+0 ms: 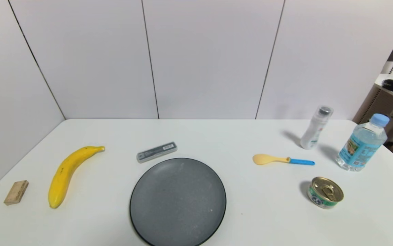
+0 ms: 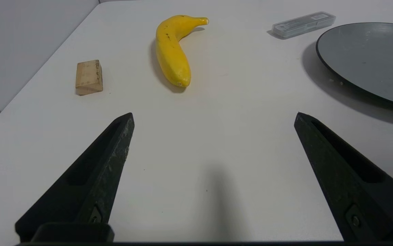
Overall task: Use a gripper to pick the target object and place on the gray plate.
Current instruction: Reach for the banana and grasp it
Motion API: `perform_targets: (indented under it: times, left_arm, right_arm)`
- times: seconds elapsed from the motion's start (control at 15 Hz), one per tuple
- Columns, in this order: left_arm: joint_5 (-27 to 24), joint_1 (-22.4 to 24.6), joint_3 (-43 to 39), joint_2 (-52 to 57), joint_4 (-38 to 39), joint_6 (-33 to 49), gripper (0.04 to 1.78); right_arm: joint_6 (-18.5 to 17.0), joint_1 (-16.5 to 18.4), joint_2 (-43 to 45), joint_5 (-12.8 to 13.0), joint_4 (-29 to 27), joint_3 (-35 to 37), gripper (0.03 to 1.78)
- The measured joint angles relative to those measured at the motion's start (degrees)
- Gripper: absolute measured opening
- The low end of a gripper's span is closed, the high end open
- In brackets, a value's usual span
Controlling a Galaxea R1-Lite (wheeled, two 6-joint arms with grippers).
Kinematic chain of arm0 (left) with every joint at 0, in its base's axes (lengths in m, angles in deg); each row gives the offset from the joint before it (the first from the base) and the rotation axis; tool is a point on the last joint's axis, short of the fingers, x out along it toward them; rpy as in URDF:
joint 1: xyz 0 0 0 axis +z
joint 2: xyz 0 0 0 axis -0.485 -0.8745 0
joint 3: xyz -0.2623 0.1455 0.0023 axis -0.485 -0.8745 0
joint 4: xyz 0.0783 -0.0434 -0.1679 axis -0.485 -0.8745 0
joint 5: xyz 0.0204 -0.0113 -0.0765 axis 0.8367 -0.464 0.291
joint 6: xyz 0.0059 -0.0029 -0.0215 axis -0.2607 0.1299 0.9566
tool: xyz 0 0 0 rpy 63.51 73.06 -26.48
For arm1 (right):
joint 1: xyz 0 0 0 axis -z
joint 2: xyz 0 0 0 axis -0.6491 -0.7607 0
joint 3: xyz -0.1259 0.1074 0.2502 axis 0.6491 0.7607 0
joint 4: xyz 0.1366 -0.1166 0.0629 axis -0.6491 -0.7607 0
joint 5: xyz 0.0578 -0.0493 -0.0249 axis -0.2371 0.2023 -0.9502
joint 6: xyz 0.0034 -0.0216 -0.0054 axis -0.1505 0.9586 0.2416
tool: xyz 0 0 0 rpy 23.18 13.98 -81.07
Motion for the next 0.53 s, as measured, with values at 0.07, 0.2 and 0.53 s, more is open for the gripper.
perform_targets:
  times: [0.07,0.2,0.53]
  left_arm:
    - [-0.02,0.00,0.00,0.00,0.00,0.00,1.69]
    - [0.00,0.00,0.00,0.00,0.00,-0.02,1.69]
    - [0.00,0.00,0.00,0.00,0.02,-0.05,1.69]
  right_arm:
    - [0.00,0.00,0.00,0.02,0.02,0.00,1.70]
    - [-0.02,0.00,0.00,-0.01,0.02,0.00,1.70]
    - [0.00,-0.02,0.00,-0.01,0.00,0.00,1.70]
